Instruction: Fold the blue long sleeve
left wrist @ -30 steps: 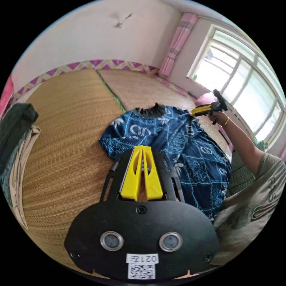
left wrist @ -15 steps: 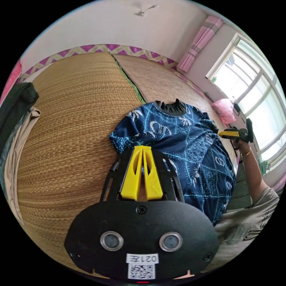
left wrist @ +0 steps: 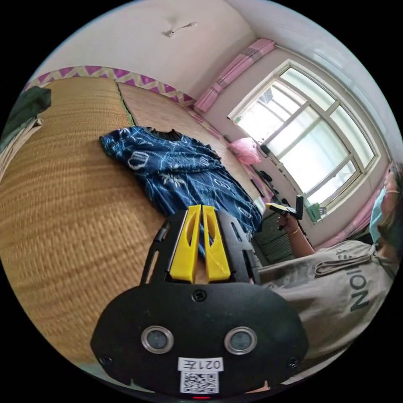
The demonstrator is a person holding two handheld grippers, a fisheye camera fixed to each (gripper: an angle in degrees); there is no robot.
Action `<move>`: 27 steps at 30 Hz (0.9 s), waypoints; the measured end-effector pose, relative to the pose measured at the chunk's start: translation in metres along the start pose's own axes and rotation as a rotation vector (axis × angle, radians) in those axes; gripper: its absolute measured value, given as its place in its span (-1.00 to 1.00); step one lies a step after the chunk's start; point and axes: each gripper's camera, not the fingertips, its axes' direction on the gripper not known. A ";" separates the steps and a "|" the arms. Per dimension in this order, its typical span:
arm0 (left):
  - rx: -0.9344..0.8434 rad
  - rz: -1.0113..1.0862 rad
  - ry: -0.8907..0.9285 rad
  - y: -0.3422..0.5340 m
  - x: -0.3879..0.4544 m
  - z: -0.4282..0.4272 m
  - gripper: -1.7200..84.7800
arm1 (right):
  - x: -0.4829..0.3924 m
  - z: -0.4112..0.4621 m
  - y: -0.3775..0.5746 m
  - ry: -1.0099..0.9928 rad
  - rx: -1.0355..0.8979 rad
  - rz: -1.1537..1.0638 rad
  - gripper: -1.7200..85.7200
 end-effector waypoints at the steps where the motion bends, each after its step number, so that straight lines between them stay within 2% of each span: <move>1: 0.011 -0.009 -0.012 0.027 0.009 -0.007 -0.96 | 0.017 -0.023 0.039 -0.017 0.023 0.056 -0.96; 3: 0.031 -0.036 -0.017 0.069 0.017 -0.016 -0.95 | 0.041 -0.051 0.093 -0.049 0.056 0.134 -0.95; 5: 0.047 -0.154 0.022 0.124 0.008 -0.023 -0.92 | 0.069 -0.082 0.157 -0.074 0.097 0.231 -0.91; 10: 0.112 -0.320 0.105 0.203 -0.012 -0.035 -0.85 | 0.110 -0.117 0.237 -0.112 0.139 0.331 -0.85; 12: 0.143 -0.325 0.136 0.219 -0.008 -0.042 -0.81 | 0.125 -0.120 0.254 -0.155 0.152 0.347 -0.83; 15: 0.152 -0.321 0.079 0.241 0.004 -0.053 -0.76 | 0.155 -0.112 0.265 -0.292 0.145 0.369 -0.79; 21: 0.085 -0.330 0.048 0.274 -0.002 -0.042 -0.69 | 0.219 -0.102 0.309 -0.516 0.224 0.441 -0.74; 27: 0.022 -0.190 0.116 0.264 0.008 0.001 -0.65 | 0.229 -0.081 0.316 -0.586 0.132 0.279 -0.71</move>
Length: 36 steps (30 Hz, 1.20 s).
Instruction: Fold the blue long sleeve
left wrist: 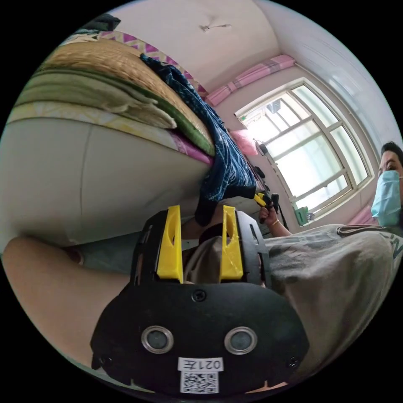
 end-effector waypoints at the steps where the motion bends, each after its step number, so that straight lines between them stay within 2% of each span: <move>1: -0.008 0.019 0.016 -0.002 0.003 0.010 -0.64 | -0.004 0.004 -0.002 -0.044 0.001 -0.032 -0.71; 7: -0.036 0.053 0.065 -0.014 0.008 0.055 -0.65 | -0.024 0.049 -0.014 -0.062 -0.080 -0.080 -0.76; 9: -0.069 0.061 0.074 -0.017 0.009 0.071 -0.72 | -0.037 0.061 -0.013 -0.045 -0.104 -0.105 -0.79; 11: -0.121 0.041 0.080 -0.017 0.007 0.084 -0.94 | -0.051 0.070 -0.010 -0.032 -0.116 -0.127 -0.85; 12: -0.131 0.027 0.087 -0.017 0.006 0.085 -0.95 | -0.052 0.071 -0.009 -0.024 -0.121 -0.126 -0.87; 18: -0.168 0.108 0.201 -0.014 0.037 0.046 -0.98 | -0.074 0.059 0.015 -0.058 -0.129 -0.127 -0.95; 24: -0.048 0.312 0.213 -0.072 0.110 -0.038 -0.98 | -0.153 0.024 -0.004 -0.227 -0.053 -0.226 -0.96; 30: 0.097 0.356 0.187 -0.196 0.124 -0.101 -0.98 | -0.207 0.044 -0.135 -0.406 0.008 -0.287 -0.97; 36: 0.149 0.160 0.252 -0.360 0.040 -0.101 -0.98 | -0.161 0.172 -0.332 -0.471 -0.046 -0.197 -0.97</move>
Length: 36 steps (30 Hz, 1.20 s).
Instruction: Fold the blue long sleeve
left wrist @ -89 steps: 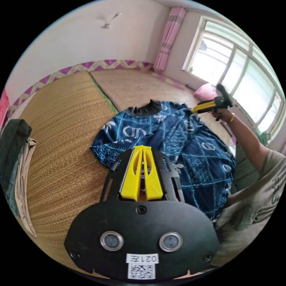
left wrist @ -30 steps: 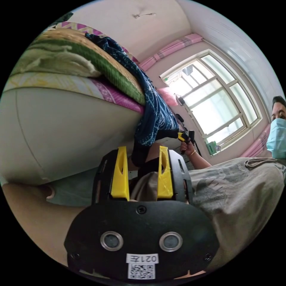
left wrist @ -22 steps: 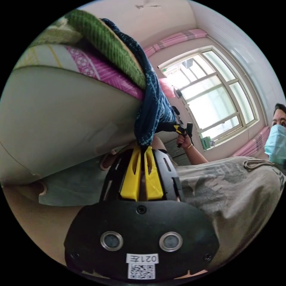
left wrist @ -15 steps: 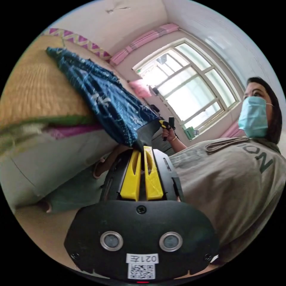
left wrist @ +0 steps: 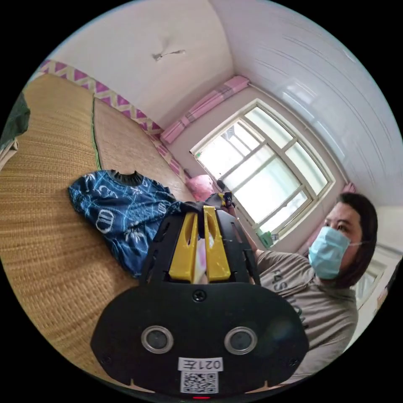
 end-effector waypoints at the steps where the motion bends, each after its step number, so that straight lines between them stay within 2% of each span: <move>1: 0.010 -0.063 0.003 -0.027 -0.032 0.004 -0.98 | 0.039 0.017 -0.035 0.007 -0.010 0.030 -0.96; 7: 0.111 -0.329 0.018 -0.118 -0.227 0.040 -0.96 | 0.251 0.098 -0.157 0.142 -0.020 0.208 -0.94; 11: 0.088 -0.497 0.025 -0.109 -0.343 0.080 -0.87 | 0.386 0.145 -0.156 0.360 0.004 0.353 -0.88; 13: 0.121 -0.541 0.021 -0.090 -0.364 0.074 -0.85 | 0.422 0.155 -0.136 0.401 0.018 0.400 -0.83; 15: 0.123 -0.507 0.012 -0.079 -0.365 0.057 -0.82 | 0.432 0.150 -0.115 0.399 0.059 0.390 -0.79; 19: -0.001 -0.344 -0.217 -0.065 -0.312 0.028 -0.77 | 0.404 0.105 -0.065 0.342 0.114 0.326 -0.77; 23: -0.183 -0.153 -0.305 -0.042 -0.224 0.082 -0.71 | 0.337 0.122 -0.022 0.430 -0.045 0.190 -0.76; 26: -0.274 -0.141 -0.351 -0.013 -0.187 0.135 -0.66 | 0.309 0.160 0.021 0.583 -0.207 0.143 -0.72; 29: -0.344 -0.170 -0.421 0.010 -0.172 0.175 -0.62 | 0.322 0.183 0.071 0.626 -0.294 0.188 -0.68; 31: -0.379 -0.152 -0.490 0.015 -0.163 0.193 -0.70 | 0.343 0.195 0.102 0.523 -0.316 0.254 -0.69; 32: -0.416 -0.142 -0.507 0.017 -0.161 0.205 -0.81 | 0.356 0.208 0.121 0.449 -0.343 0.299 -0.72; 36: -0.461 -0.136 -0.473 0.016 -0.167 0.216 -0.93 | 0.353 0.222 0.159 0.424 -0.306 0.335 -0.87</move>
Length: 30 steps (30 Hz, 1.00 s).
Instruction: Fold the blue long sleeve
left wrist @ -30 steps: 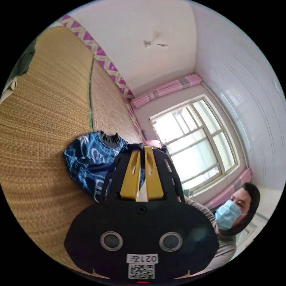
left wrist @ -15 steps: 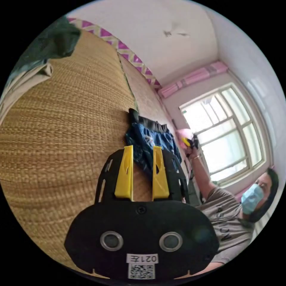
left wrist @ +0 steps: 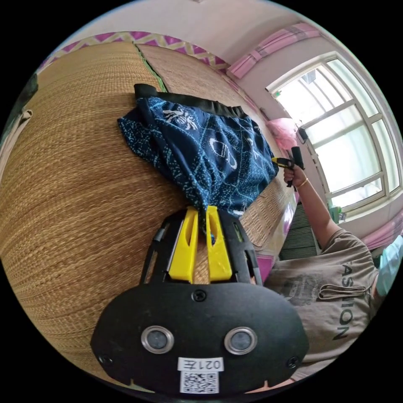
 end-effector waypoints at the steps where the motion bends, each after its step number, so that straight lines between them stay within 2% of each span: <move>1: 0.012 -0.015 0.025 -0.001 -0.007 -0.006 -0.94 | 0.001 -0.001 0.016 -0.041 0.031 0.025 -0.89; 6: -0.004 -0.041 0.111 -0.005 -0.040 -0.039 -0.97 | -0.029 0.011 0.112 -0.208 -0.018 0.031 -0.93; 11: -0.052 -0.028 0.133 -0.005 -0.053 -0.051 -0.94 | -0.121 0.076 0.271 -0.325 -0.109 0.041 -0.94; 15: 0.072 0.014 0.111 0.020 -0.031 -0.082 -0.86 | -0.166 0.091 0.354 -0.365 -0.086 0.075 -0.91; 18: 0.215 0.193 -0.012 0.059 0.045 -0.110 -0.75 | -0.196 0.009 0.387 -0.242 0.068 0.022 -0.85; 20: 0.274 0.395 -0.149 0.096 0.131 -0.101 -0.73 | -0.256 -0.066 0.396 0.084 0.200 -0.121 -0.76; 21: 0.275 0.432 -0.169 0.104 0.151 -0.095 -0.73 | -0.275 -0.077 0.397 0.186 0.229 -0.157 -0.74; 23: 0.250 0.514 -0.097 0.129 0.204 -0.069 -0.77 | -0.349 -0.091 0.395 0.570 0.342 -0.335 -0.67; 24: 0.239 0.526 -0.064 0.133 0.213 -0.063 -0.78 | -0.360 -0.089 0.393 0.644 0.365 -0.361 -0.67; 25: 0.249 0.523 -0.015 0.142 0.227 -0.053 -0.88 | -0.375 -0.082 0.384 0.723 0.382 -0.413 -0.66; 26: 0.261 0.495 0.022 0.151 0.237 -0.043 -0.94 | -0.373 -0.076 0.367 0.735 0.373 -0.396 -0.69; 30: 0.215 0.404 0.169 0.165 0.255 -0.008 -0.98 | -0.328 -0.055 0.307 0.617 0.275 -0.277 -0.80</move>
